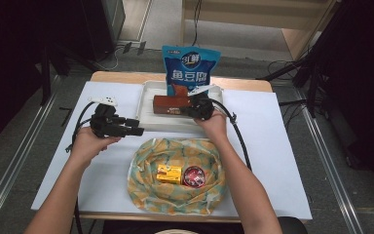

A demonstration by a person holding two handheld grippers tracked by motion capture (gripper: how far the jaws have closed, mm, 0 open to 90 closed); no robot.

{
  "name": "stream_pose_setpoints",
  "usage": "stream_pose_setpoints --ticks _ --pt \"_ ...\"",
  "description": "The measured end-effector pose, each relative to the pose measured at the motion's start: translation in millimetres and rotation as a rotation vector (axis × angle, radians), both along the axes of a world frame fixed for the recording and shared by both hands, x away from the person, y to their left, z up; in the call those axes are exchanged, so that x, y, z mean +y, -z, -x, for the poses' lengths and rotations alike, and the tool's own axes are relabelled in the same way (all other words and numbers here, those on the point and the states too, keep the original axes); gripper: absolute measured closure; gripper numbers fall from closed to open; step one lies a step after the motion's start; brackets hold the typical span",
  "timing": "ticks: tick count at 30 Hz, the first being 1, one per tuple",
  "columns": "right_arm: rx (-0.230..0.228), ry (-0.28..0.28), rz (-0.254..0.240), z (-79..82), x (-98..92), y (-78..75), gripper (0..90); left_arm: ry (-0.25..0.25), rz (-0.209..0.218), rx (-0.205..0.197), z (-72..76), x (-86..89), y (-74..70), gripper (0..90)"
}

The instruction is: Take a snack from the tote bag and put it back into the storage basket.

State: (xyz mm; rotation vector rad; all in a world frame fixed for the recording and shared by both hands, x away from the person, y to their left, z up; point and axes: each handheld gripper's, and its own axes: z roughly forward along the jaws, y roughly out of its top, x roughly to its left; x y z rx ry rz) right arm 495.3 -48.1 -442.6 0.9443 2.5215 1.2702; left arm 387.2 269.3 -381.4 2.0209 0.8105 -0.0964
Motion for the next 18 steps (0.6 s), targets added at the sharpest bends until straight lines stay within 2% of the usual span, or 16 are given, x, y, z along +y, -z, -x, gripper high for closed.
stream_pose_setpoints --ticks 7,11,14,18 --pt "-0.014 0.047 0.008 -7.3 0.2 0.1 90.0 0.005 0.003 -0.004 0.2 0.2 -0.3 45.0" --pt "0.0 0.051 -0.019 -10.8 -1.9 2.2 90.0 0.005 -0.001 -0.005 -0.1 0.1 0.3 45.0" --pt "-0.006 0.056 -0.019 -11.2 0.1 2.5 90.0 0.008 -0.002 -0.005 -0.1 -0.4 0.5 45.0" --pt "0.01 0.059 -0.017 -11.3 2.8 0.7 90.0 0.011 -0.003 -0.008 0.6 -1.2 0.2 45.0"
